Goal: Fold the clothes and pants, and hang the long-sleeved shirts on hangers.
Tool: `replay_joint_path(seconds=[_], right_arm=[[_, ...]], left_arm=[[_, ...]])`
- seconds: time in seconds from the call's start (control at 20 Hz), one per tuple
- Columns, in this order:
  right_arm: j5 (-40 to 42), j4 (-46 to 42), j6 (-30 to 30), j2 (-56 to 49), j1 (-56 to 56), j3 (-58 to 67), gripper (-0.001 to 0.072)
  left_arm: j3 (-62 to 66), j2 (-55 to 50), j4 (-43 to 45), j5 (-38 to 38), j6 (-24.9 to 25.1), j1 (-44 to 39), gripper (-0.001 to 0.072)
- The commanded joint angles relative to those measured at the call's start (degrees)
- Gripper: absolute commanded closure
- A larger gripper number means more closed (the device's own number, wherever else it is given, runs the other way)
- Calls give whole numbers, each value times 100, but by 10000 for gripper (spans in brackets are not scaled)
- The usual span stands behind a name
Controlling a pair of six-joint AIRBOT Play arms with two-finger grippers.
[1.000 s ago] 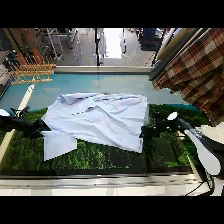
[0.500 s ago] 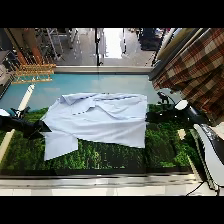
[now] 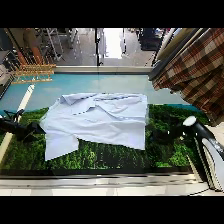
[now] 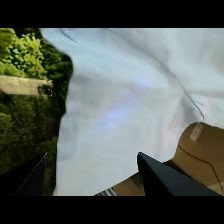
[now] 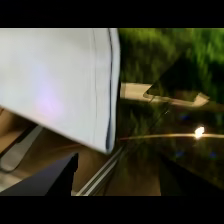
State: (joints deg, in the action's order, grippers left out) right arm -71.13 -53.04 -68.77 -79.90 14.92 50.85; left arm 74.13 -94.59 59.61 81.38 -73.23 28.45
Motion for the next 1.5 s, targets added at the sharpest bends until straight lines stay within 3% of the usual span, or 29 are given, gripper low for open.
replay_joint_path(seconds=[0.0,0.05,0.2,0.35,0.5,0.65,0.7,0.75,0.8,0.85,0.9,1.2,1.3,1.45], right_arm=[[-87,710,398,345,409,-1086,160],[24,732,400,345,407,-1161,208],[258,815,402,341,306,-1193,212],[710,944,411,238,131,-1198,213],[988,1829,933,-197,-59,-1180,223],[1161,2201,1150,-608,-315,-1180,298],[1158,2203,1158,-678,-380,-1180,341],[1198,2214,1259,-695,-442,-1180,455],[1222,2273,1272,-686,-461,-1180,548],[1202,2334,1296,-678,-459,-1178,578],[1172,2323,1294,-651,-455,-1180,659],[424,2004,1263,525,-455,-992,693],[-214,1143,726,1381,-455,-299,693],[-636,-426,63,2929,-452,1377,694]], left_arm=[[-127,-9,11,-660,223,74,64],[-127,-9,9,-986,304,42,64],[-127,-70,-15,-1611,345,-120,64],[-127,-291,-9,-1580,428,-297,67],[-127,-415,-11,-1596,428,-369,80],[-127,-428,-44,-1622,511,-374,130],[-127,-428,-170,-1561,638,-382,159],[-127,-428,-343,-1478,719,-393,443],[-127,-428,-549,-1412,822,-407,682],[-125,-424,-745,-1355,833,-413,697],[-118,-424,-929,-1252,831,-413,699],[258,219,-1274,-46,973,-81,704],[601,872,-2179,251,997,203,704],[1226,2015,-5558,382,1071,885,702]])
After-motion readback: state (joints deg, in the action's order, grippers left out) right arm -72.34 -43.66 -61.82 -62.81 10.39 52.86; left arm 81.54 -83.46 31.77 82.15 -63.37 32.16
